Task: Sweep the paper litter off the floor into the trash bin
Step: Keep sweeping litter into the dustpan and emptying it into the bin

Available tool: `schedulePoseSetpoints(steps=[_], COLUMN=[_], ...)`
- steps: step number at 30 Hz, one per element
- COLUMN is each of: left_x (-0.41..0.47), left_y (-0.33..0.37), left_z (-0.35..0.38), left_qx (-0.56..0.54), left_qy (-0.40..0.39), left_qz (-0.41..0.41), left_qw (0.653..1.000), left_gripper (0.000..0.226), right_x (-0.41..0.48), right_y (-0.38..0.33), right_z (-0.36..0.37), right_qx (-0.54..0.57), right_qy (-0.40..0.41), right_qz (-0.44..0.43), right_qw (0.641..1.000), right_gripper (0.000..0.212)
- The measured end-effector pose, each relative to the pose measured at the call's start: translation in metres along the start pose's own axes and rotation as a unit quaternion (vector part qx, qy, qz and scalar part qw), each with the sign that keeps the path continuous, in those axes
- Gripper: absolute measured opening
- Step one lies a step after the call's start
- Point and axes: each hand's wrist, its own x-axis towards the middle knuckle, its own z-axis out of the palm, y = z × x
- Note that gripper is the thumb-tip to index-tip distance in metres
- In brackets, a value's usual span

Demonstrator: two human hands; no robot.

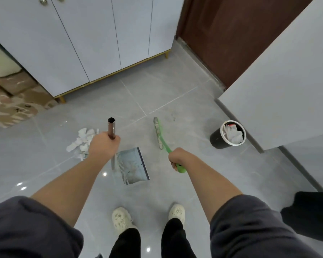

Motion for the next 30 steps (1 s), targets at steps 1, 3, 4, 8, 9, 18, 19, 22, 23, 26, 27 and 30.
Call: schedulePoseSetpoints(steps=[1,3,4,8,9,18,19,22,23,26,27,30], left_x=[0.007,0.021,0.03,0.052,0.062,0.139,0.144,0.158,0.162,0.178,0.185,0.2], left_y=[-0.007,-0.022,-0.03,-0.048,-0.053,-0.09,-0.094,-0.113,-0.119,-0.143,-0.152,-0.175], left_z=[-0.009,-0.028,-0.038,-0.064,-0.073,-0.142,-0.149,-0.171,-0.178,-0.196,-0.205,-0.223], left_qx=[-0.003,-0.002,-0.001,0.026,0.035,0.106,0.101,0.081,0.076,0.065,0.064,0.073], left_qy=[-0.006,-0.024,-0.031,-0.018,-0.008,0.036,0.039,0.054,0.061,0.081,0.083,0.073], left_qz=[-0.005,-0.017,-0.024,-0.029,-0.031,-0.076,-0.083,-0.103,-0.107,-0.105,-0.098,-0.081], left_qw=[1.0,1.0,0.999,0.999,0.999,0.991,0.991,0.99,0.989,0.989,0.99,0.991], left_gripper=[0.028,0.027,0.026,0.03,0.031,0.034,0.035,0.038,0.038,0.039,0.04,0.042], right_x=[-0.001,-0.006,-0.006,-0.001,0.002,0.037,0.041,0.048,0.05,0.055,0.055,0.054], right_y=[-0.009,-0.03,-0.045,-0.089,-0.107,-0.213,-0.22,-0.243,-0.25,-0.269,-0.277,-0.29], right_z=[0.007,0.015,0.018,0.018,0.021,0.047,0.05,0.068,0.074,0.094,0.104,0.129], right_qx=[0.014,0.046,0.042,-0.048,-0.076,-0.058,-0.069,-0.125,-0.126,-0.129,-0.131,-0.15], right_qy=[-0.008,-0.024,-0.034,-0.034,-0.037,-0.05,-0.049,-0.05,-0.052,-0.052,-0.052,-0.049], right_qz=[0.011,0.042,0.044,0.006,-0.002,0.047,0.048,0.049,0.056,0.093,0.106,0.088], right_qw=[1.0,0.998,0.998,0.998,0.996,0.996,0.995,0.99,0.989,0.986,0.984,0.984], right_gripper=[0.014,0.012,0.012,0.015,0.016,0.023,0.026,0.019,0.015,0.013,0.013,0.021])
